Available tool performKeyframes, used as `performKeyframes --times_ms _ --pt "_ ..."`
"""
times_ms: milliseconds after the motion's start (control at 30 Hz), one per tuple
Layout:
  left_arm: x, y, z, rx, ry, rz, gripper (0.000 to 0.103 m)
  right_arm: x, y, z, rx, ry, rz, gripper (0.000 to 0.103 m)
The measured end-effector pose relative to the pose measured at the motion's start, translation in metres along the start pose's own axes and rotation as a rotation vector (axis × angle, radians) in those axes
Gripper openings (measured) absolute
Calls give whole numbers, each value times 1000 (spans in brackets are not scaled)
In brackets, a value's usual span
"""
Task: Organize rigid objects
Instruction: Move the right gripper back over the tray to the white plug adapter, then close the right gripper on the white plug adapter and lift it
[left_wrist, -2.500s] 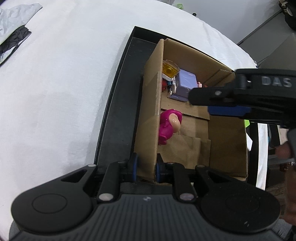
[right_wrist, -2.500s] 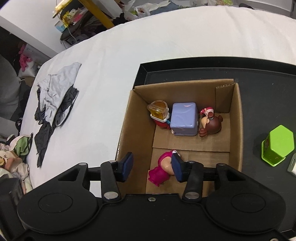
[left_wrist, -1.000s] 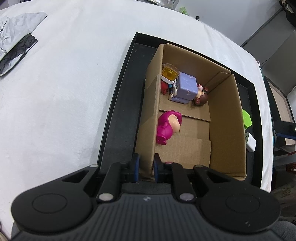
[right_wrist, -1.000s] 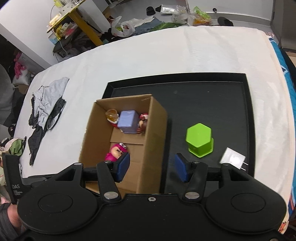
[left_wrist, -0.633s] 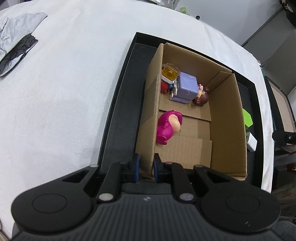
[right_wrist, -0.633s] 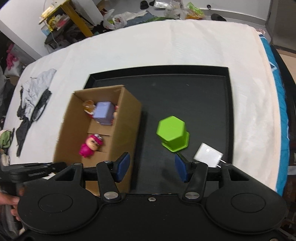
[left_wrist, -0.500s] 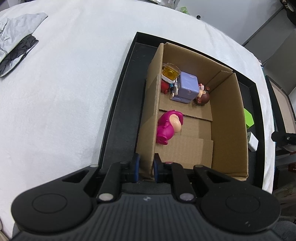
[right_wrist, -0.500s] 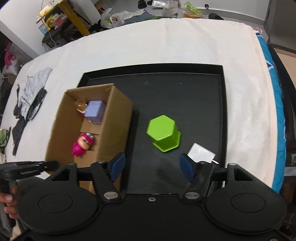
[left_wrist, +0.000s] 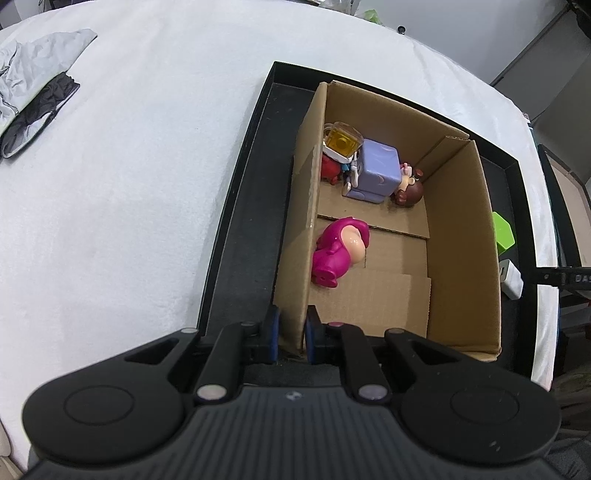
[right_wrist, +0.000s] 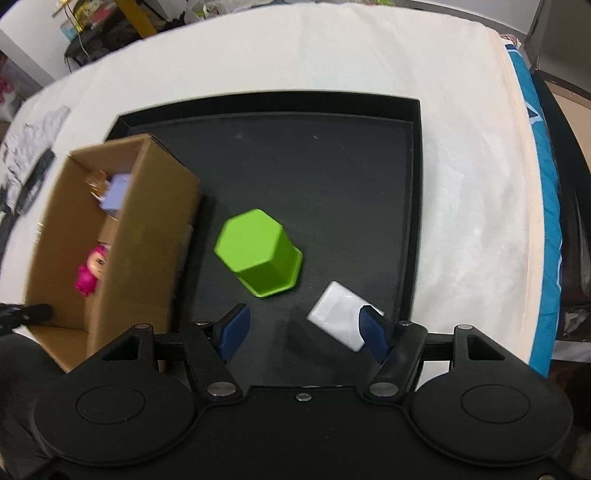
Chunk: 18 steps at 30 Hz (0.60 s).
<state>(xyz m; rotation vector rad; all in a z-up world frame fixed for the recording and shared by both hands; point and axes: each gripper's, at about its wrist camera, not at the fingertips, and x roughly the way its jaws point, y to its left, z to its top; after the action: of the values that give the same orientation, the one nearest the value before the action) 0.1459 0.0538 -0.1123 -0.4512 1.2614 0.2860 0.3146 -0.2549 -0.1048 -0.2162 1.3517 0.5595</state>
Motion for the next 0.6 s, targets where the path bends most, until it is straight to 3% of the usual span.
performKeyframes --times_ms 600 --pt "0 -5 1 -8 5 36 12 47 -13 -5 -76 74 -69 61"
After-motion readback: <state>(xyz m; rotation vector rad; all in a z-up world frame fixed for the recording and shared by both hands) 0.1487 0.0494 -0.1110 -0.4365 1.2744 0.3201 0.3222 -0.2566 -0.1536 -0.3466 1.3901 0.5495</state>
